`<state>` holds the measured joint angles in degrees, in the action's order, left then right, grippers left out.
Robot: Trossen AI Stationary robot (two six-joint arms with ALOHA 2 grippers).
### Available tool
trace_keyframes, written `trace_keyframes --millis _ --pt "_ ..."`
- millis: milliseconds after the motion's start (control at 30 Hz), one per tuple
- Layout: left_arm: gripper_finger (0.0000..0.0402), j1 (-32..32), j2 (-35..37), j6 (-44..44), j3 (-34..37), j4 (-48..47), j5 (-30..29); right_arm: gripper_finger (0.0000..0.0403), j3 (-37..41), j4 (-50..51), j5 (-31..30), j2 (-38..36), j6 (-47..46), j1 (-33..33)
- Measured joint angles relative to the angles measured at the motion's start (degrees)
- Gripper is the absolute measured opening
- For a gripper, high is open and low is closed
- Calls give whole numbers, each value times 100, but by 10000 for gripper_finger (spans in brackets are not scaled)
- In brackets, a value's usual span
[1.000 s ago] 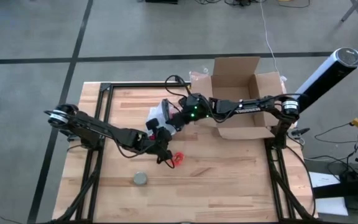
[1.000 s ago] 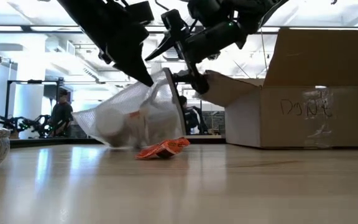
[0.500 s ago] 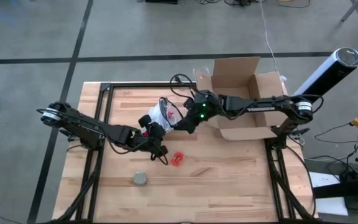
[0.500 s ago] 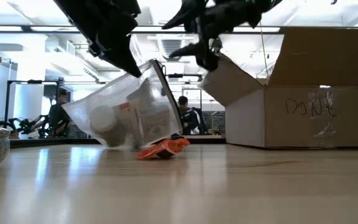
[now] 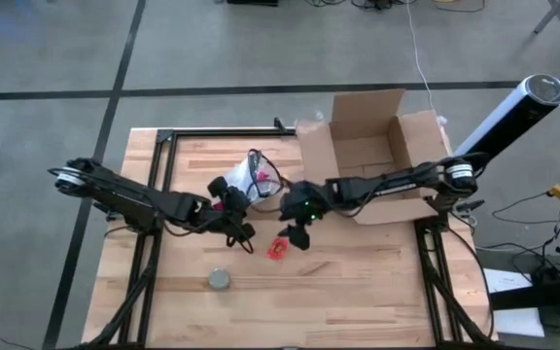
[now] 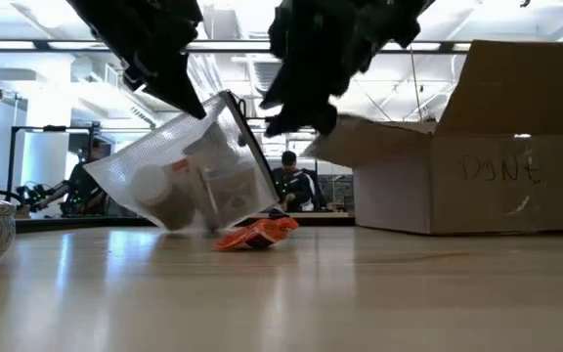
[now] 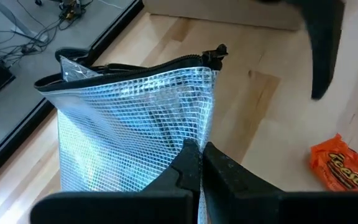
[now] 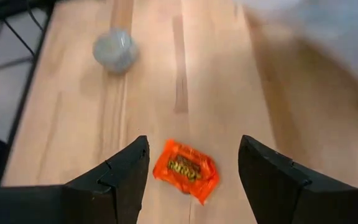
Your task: Unpack boxes
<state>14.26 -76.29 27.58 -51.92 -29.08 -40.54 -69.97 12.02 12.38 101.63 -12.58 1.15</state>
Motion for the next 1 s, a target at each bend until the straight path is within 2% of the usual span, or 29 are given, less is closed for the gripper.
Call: trace_keyframes --millis 333,533,733,1000 --pt "0 5 277 48 2 -354 119 236 -2 360 0 715 324 194" --pt "0 22 297 45 2 -397 228 227 -2 397 0 855 440 325" --pt "0 26 297 59 2 -399 227 197 -2 415 2 995 463 363" --pt "0 33 297 149 2 -398 224 122 0 313 -79 1068 407 360"
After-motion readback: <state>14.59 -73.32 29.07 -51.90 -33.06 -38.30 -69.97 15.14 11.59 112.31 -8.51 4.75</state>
